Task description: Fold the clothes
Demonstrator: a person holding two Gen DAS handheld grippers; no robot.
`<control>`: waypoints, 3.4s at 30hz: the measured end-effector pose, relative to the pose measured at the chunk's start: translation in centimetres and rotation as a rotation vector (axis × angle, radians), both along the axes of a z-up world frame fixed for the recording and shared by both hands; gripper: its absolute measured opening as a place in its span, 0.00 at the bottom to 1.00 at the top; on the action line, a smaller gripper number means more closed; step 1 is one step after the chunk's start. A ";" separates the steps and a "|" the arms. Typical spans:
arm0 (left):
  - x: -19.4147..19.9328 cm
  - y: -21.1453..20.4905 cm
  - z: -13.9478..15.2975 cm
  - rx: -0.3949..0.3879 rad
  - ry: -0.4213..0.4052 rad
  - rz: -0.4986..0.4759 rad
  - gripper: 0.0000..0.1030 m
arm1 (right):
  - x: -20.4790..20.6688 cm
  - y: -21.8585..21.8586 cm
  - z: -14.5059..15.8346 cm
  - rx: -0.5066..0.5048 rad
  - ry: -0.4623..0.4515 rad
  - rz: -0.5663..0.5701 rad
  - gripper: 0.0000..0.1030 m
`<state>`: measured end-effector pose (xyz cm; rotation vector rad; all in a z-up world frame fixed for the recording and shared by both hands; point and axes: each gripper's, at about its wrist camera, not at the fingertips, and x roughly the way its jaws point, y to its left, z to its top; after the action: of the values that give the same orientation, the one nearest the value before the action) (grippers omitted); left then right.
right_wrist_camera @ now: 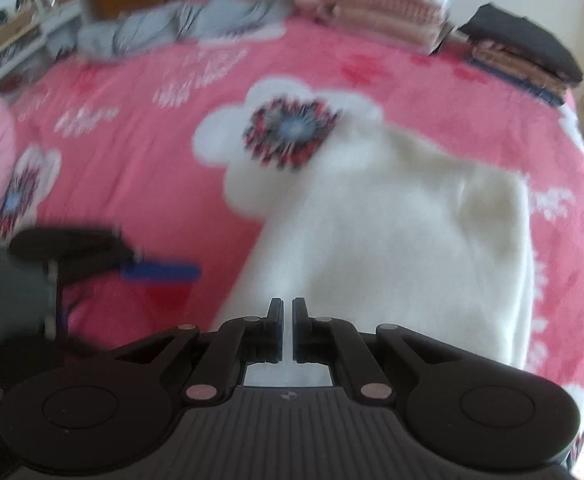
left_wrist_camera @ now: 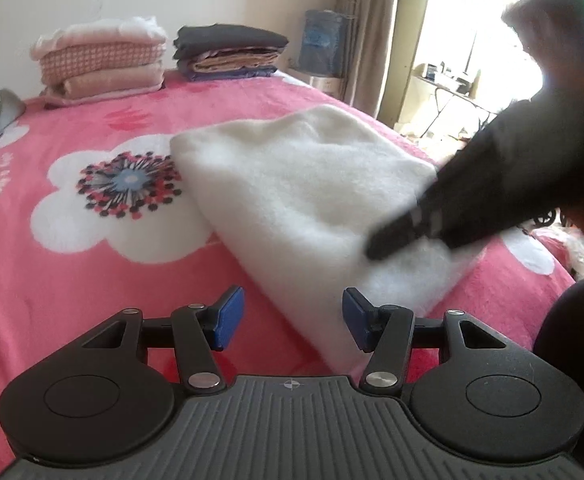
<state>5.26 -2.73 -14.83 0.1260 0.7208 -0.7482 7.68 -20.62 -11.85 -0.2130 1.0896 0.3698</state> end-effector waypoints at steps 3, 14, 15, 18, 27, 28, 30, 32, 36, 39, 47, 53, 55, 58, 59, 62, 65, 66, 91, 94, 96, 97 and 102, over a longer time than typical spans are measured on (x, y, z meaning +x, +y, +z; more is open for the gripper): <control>0.2 0.0 0.0 0.017 -0.013 0.011 0.53 | -0.7 0.0 -0.4 -0.006 0.005 -0.012 0.00; 1.1 -0.9 0.6 -0.027 0.018 0.007 0.53 | -3.1 -5.2 2.0 -0.122 -0.068 -0.253 0.00; 1.1 -1.3 0.4 -0.022 0.025 0.001 0.53 | -3.0 -6.3 1.3 -0.129 -0.058 -0.291 0.00; 0.8 -1.8 0.3 -0.005 0.023 -0.014 0.53 | -3.0 -7.7 1.0 -0.124 -0.055 -0.351 0.00; 1.0 -2.6 0.0 0.008 0.043 -0.015 0.53 | -4.3 -9.3 1.5 -0.139 -0.054 -0.400 0.02; 0.9 -2.7 0.0 0.009 0.043 -0.015 0.53 | -4.3 -9.4 1.3 -0.141 -0.054 -0.405 0.02; 0.8 -2.8 0.1 0.013 0.039 -0.012 0.54 | -4.2 -9.4 1.0 -0.149 -0.062 -0.416 0.03; 0.8 -2.7 0.0 0.012 0.046 -0.004 0.55 | -4.1 -9.4 0.8 -0.157 -0.070 -0.427 0.03; 0.9 -2.7 0.1 0.015 0.057 0.007 0.57 | -4.9 -9.2 1.5 -0.167 -0.123 -0.460 0.13; 0.9 -2.9 0.3 0.026 0.057 0.009 0.58 | -5.9 -9.3 2.2 -0.149 -0.187 -0.527 0.15; 1.1 -3.3 0.9 0.069 0.059 0.032 0.65 | -7.5 -10.7 2.7 -0.043 -0.243 -0.654 0.27; 2.1 -3.8 1.7 0.126 0.065 0.080 0.71 | -7.3 -9.8 2.5 -0.065 -0.252 -0.628 0.32; 2.4 -4.0 2.0 0.145 0.067 0.096 0.80 | -7.3 -9.6 2.5 -0.072 -0.255 -0.623 0.32; 2.8 -4.2 2.3 0.174 0.070 0.120 0.89 | -7.2 -9.2 2.8 -0.072 -0.267 -0.619 0.32; 3.0 -4.3 2.5 0.183 0.071 0.128 0.90 | -7.1 -9.1 3.0 -0.069 -0.273 -0.612 0.32; 3.5 -4.6 2.8 0.214 0.076 0.152 0.90 | -6.3 -8.0 3.4 -0.067 -0.294 -0.579 0.32; 4.2 -5.5 2.6 0.267 0.087 0.167 0.95 | -5.1 -7.0 3.6 -0.045 -0.314 -0.548 0.32; 4.3 -5.7 2.6 0.279 0.084 0.170 0.95 | -4.7 -6.8 3.6 -0.038 -0.317 -0.542 0.32; 4.7 -7.5 2.6 0.358 0.099 0.198 0.97 | -0.9 -6.5 0.3 -0.083 -0.311 -0.519 0.34; 4.7 -7.5 2.6 0.359 0.098 0.198 0.97 | -1.1 -6.7 0.3 -0.070 -0.318 -0.527 0.34; 4.7 -7.5 2.6 0.361 0.097 0.199 0.97 | -1.1 -6.6 0.2 -0.067 -0.321 -0.530 0.34; 4.7 -7.6 2.6 0.362 0.097 0.199 0.97 | -1.2 -6.7 0.2 -0.066 -0.322 -0.531 0.34; 4.7 -7.7 2.5 0.366 0.095 0.201 0.98 | -1.2 -6.7 0.1 -0.060 -0.329 -0.536 0.34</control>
<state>10.00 -10.39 -12.31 0.3473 0.9424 -0.4273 6.48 -27.36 -11.74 -0.0264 0.7926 -0.1757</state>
